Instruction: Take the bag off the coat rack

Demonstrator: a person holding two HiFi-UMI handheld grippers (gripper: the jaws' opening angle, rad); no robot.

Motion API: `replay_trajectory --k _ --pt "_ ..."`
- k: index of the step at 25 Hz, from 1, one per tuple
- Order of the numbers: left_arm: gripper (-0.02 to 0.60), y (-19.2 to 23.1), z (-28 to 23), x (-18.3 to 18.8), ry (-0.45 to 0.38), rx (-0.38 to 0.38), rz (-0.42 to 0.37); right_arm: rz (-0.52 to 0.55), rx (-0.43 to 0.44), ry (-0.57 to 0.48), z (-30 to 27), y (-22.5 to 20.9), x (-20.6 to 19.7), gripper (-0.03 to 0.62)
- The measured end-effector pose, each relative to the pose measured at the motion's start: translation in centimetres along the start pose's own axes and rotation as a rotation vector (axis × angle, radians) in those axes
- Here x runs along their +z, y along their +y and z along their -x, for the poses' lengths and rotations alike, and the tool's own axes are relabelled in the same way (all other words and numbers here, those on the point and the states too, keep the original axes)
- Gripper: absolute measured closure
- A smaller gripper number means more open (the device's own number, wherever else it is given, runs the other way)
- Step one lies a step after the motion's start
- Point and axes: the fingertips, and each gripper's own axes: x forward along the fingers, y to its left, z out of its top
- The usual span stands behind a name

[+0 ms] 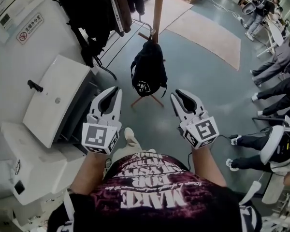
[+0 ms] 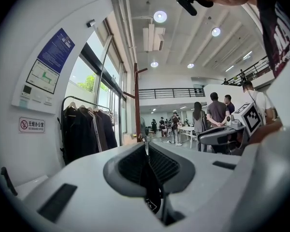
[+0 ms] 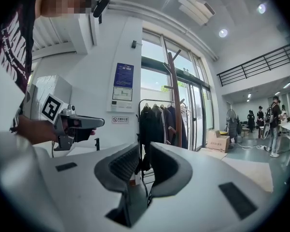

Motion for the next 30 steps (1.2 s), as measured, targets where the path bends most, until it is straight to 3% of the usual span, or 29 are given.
replay_trajectory --k 30 --pt "0.508 6.9 -12.3 -1.7 0.052 -0.197 0.047 -0.039 -0.149 0.046 -9.6 -6.6 0.0 0.499"
